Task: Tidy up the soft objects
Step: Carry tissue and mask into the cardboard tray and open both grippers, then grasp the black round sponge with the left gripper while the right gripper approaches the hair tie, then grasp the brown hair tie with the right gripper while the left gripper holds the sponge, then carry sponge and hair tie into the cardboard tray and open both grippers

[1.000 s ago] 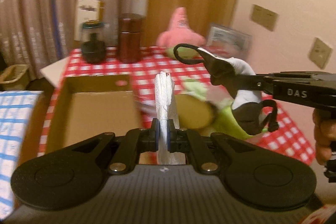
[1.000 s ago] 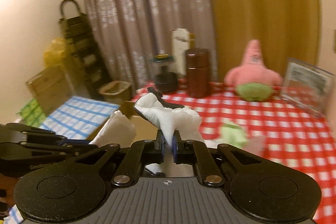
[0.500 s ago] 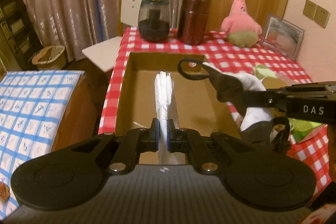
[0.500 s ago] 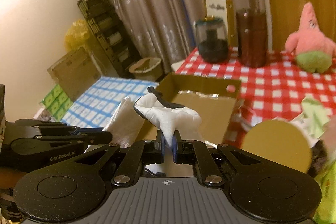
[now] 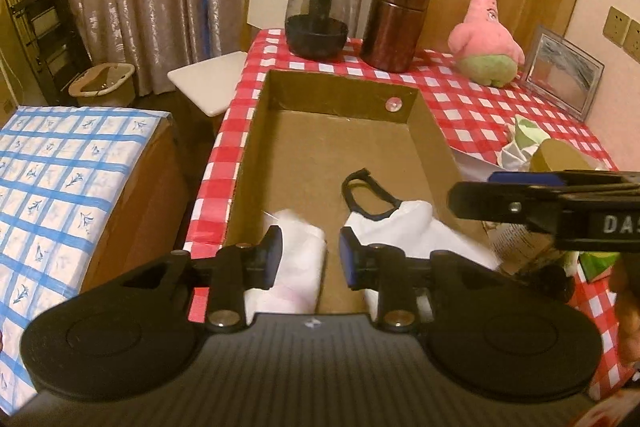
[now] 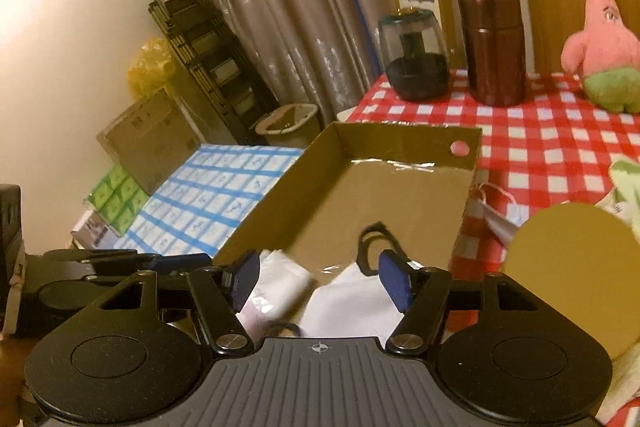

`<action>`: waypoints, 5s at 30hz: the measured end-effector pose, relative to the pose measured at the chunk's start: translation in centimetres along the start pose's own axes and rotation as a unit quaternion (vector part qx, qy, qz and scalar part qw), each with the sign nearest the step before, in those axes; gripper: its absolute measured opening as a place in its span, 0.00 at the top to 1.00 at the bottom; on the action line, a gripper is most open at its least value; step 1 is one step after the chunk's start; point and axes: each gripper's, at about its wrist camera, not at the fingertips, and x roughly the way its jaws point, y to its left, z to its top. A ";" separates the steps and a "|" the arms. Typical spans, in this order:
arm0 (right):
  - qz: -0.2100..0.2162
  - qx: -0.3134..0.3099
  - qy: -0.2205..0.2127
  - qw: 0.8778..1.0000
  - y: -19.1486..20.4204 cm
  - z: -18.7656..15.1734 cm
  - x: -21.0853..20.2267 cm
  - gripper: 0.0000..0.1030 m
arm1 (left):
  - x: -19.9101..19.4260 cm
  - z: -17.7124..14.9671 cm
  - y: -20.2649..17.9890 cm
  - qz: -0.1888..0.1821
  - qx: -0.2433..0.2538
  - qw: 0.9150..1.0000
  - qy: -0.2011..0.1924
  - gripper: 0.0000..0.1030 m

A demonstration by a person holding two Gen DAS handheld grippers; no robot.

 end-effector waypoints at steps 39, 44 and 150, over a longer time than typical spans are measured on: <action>-0.182 -0.045 0.008 0.982 -8.9 -7.8 -20.3 0.36 | -3.7 -5.8 -17.7 -0.099 0.168 0.981 -0.009 0.41; -0.172 -0.046 0.036 0.983 -9.7 -8.5 -18.8 0.36 | -1.2 -6.6 -19.4 -0.113 0.218 0.969 0.010 0.41; 0.025 -0.189 0.106 0.976 1.9 -2.5 -0.1 0.91 | -2.1 -0.7 -2.9 -0.006 0.043 0.999 -0.016 0.89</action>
